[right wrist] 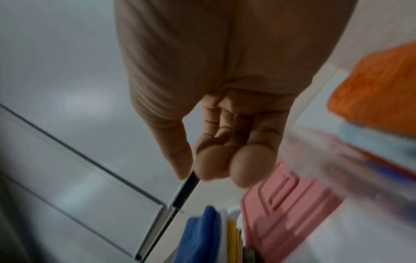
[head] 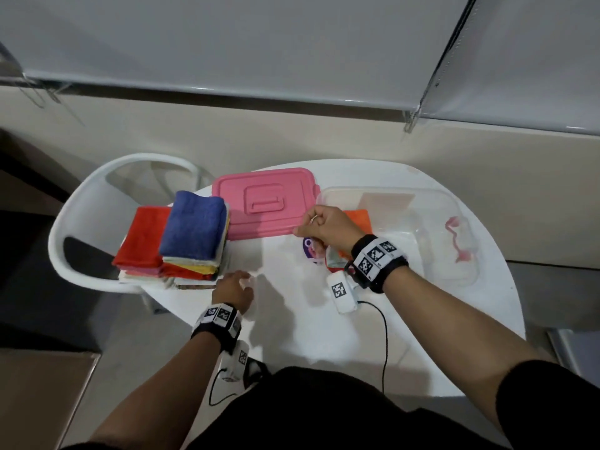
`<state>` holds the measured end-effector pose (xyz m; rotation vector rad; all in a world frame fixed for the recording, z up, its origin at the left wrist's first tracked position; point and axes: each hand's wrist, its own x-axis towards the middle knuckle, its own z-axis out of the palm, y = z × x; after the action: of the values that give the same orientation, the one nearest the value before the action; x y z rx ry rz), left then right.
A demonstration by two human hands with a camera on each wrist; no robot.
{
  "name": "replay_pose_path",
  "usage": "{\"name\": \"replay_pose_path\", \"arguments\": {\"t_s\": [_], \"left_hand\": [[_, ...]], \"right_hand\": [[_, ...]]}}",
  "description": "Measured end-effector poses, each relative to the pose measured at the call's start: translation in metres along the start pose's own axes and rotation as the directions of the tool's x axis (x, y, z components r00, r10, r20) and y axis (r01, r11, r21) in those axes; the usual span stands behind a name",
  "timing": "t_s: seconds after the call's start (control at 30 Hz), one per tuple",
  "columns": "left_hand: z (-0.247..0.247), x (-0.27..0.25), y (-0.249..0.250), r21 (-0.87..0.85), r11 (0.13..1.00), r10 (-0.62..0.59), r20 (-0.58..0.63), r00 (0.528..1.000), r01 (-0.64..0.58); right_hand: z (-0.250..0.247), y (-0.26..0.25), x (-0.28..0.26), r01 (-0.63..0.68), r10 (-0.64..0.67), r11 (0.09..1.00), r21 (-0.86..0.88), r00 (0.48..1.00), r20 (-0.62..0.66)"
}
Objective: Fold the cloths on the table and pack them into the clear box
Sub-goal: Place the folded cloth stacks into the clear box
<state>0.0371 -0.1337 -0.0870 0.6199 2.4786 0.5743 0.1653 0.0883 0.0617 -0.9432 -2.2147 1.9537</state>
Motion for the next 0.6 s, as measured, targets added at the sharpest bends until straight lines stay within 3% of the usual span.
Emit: {"name": "replay_pose_path", "arguments": {"t_s": [0.13, 0.23, 0.37, 0.43, 0.5, 0.57, 0.6], "left_hand": [[-0.005, -0.009, -0.034, 0.096, 0.993, -0.065, -0.022, 0.998, 0.067], [-0.006, -0.011, -0.046, 0.209, 0.976, -0.092, 0.110, 0.990, 0.067], [-0.008, -0.012, -0.045, 0.373, 0.928, -0.110, 0.213, 0.971, 0.023], [-0.008, -0.010, -0.045, 0.436, 0.900, -0.103, 0.270, 0.957, -0.026], [-0.008, -0.008, -0.044, 0.294, 0.956, -0.101, 0.312, 0.945, 0.005], [-0.016, -0.002, -0.038, -0.032, 0.997, -0.054, 0.361, 0.931, 0.070], [-0.023, 0.000, -0.031, -0.193, 0.977, -0.008, 0.372, 0.928, 0.086]], "right_hand": [[0.066, 0.010, 0.001, -0.054, 0.064, 0.995, -0.083, 0.991, 0.118], [0.109, 0.042, 0.008, -0.171, 0.200, 0.952, -0.255, 0.975, 0.094], [0.144, 0.106, 0.013, -0.346, 0.404, 0.834, -0.431, 0.914, 0.048], [0.152, 0.121, 0.009, -0.383, 0.457, 0.814, -0.436, 0.886, 0.074], [0.153, 0.122, 0.004, -0.370, 0.453, 0.823, -0.431, 0.885, 0.105], [0.150, 0.114, 0.002, -0.344, 0.425, 0.839, -0.421, 0.899, 0.111], [0.147, 0.109, 0.002, -0.359, 0.417, 0.858, -0.366, 0.904, 0.091]]}}
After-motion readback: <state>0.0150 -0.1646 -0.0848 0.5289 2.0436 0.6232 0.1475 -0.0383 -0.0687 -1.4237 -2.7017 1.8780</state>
